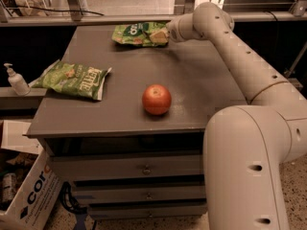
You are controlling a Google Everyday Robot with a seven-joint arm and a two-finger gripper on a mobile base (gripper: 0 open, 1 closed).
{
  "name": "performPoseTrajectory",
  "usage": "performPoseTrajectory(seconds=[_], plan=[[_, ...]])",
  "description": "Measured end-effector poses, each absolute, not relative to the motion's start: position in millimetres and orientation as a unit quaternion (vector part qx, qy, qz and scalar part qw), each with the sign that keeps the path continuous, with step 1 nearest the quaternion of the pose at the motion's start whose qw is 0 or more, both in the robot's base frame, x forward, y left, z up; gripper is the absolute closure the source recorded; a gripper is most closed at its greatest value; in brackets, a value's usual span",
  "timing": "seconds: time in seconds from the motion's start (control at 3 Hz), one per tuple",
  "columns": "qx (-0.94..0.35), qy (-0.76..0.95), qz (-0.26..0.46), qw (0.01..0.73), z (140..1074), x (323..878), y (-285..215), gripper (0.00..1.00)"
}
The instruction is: Pick green rice chip bag
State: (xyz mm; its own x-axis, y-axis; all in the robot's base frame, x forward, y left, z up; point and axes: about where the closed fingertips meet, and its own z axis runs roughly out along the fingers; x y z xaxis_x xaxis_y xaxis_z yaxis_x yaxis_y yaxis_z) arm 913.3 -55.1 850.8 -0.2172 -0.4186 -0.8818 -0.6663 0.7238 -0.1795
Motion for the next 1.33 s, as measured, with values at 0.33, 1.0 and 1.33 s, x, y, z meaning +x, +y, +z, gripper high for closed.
performPoseTrajectory(seconds=[0.33,1.0,1.33], plan=[[-0.352,0.774,0.122,0.512,847.4,912.1,-54.0,0.64],[-0.351,0.783,0.129,0.497,847.1,899.5,-64.3,1.00],[-0.354,0.785,0.140,0.489,864.6,880.0,-75.4,1.00]])
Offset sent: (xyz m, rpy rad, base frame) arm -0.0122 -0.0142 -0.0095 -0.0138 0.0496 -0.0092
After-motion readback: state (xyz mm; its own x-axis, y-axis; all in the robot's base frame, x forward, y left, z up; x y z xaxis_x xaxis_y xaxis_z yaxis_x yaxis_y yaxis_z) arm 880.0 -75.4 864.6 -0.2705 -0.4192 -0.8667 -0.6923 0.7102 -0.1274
